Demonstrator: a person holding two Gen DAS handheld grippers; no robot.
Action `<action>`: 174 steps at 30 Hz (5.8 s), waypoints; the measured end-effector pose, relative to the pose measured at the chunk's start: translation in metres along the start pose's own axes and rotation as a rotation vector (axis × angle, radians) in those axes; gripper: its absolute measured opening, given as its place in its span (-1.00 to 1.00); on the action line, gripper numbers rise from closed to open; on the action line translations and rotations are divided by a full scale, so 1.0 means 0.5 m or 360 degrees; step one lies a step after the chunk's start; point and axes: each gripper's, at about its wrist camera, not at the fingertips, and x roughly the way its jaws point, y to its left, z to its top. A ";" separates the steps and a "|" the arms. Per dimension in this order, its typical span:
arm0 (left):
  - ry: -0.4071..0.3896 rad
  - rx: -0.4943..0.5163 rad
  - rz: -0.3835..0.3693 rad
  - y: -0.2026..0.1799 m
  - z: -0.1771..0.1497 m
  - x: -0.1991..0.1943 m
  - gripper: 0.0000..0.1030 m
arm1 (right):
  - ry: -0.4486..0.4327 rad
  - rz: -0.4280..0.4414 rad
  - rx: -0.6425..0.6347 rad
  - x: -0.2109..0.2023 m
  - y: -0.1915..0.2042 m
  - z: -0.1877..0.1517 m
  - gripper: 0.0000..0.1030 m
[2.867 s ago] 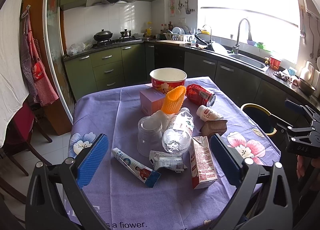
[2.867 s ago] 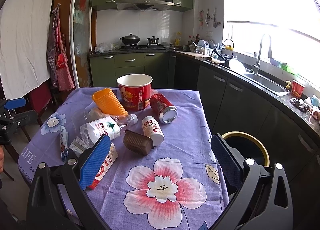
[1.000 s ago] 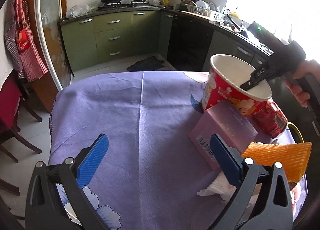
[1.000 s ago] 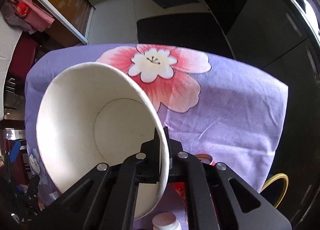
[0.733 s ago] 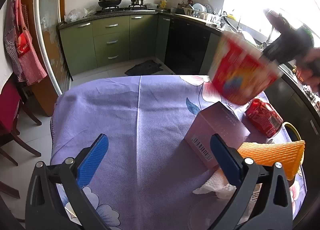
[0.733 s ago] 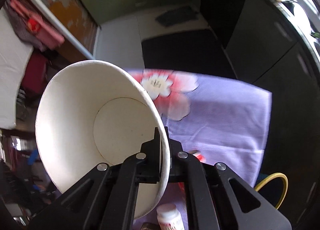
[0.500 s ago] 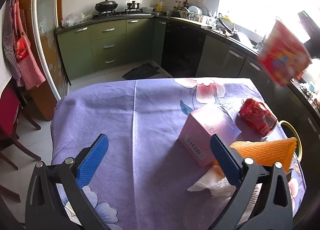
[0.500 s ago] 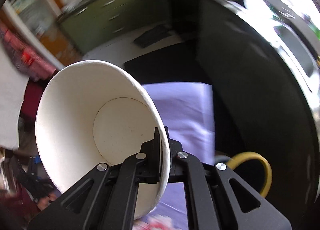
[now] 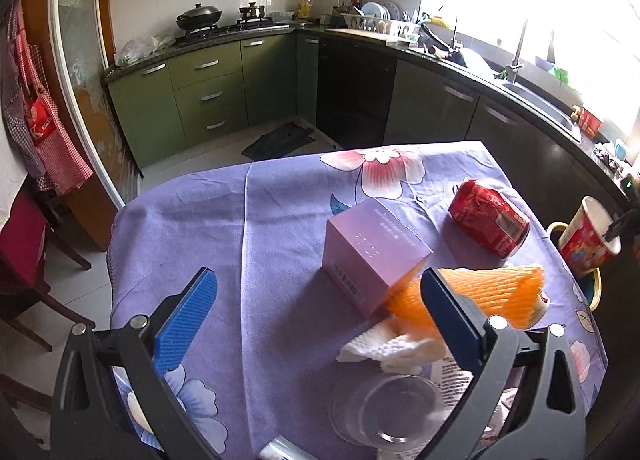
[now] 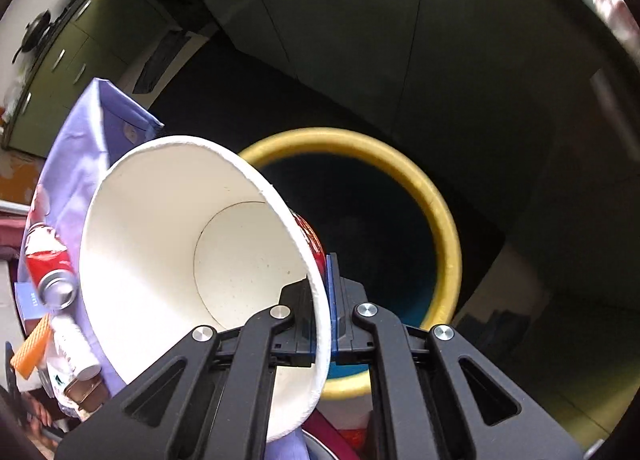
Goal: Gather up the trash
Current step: 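Carry the paper cup over the yellow-rimmed bin and open the right gripper, then grasp the pink cream box with the left gripper, then carry the pink box over the bin and open the left gripper, then grasp the red cola can with the right gripper, then carry the cola can over the bin and open the right gripper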
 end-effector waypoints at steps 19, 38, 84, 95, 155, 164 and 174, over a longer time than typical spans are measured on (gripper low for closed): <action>0.0439 -0.0107 -0.0004 -0.049 0.063 0.106 0.88 | -0.0161 0.0219 -0.0162 -0.052 -0.004 -0.135 -0.10; 0.0726 -0.0356 0.0023 -0.064 0.113 0.213 0.87 | -0.0120 0.0246 -0.0322 -0.043 0.047 -0.160 -0.10; 0.0521 0.0765 -0.0736 -0.684 0.056 0.004 0.00 | -0.0410 0.0347 -0.0269 -0.155 -0.100 -0.294 -0.10; 0.0657 0.0901 -0.0692 -0.962 0.010 0.213 0.01 | -0.0481 0.0299 -0.0224 -0.198 -0.206 -0.339 -0.10; -0.0265 -0.0035 -0.0376 0.064 -0.030 0.044 0.87 | 0.0131 -0.0183 -0.1511 0.101 0.750 -0.190 0.22; -0.0261 0.0035 -0.0377 0.037 -0.038 0.042 0.87 | 0.0126 -0.0177 -0.1434 0.111 0.722 -0.177 0.01; -0.0271 0.0034 -0.0389 0.035 -0.040 0.039 0.87 | -0.0036 -0.0030 -0.1300 -0.023 0.632 -0.166 0.01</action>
